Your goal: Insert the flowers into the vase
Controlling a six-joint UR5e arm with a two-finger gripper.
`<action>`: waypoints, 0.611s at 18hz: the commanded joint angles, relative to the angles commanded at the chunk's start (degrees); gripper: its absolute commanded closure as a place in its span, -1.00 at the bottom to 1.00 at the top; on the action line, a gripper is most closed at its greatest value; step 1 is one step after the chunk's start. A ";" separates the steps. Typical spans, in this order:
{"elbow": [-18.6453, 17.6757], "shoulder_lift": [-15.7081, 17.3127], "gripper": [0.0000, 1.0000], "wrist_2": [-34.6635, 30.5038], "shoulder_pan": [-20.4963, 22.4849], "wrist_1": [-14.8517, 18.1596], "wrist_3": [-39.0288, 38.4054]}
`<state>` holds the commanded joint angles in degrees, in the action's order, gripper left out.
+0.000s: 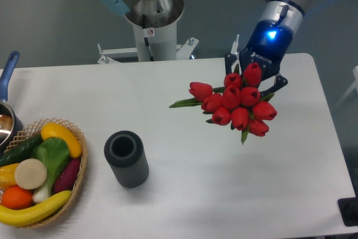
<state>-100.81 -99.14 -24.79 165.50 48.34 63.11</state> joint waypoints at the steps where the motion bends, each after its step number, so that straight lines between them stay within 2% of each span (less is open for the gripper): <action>1: 0.00 0.00 0.42 0.00 0.00 0.00 0.00; 11: 0.09 0.00 0.42 0.09 -0.35 -0.26 -0.18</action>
<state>-100.72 -99.14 -24.70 165.15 48.08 62.93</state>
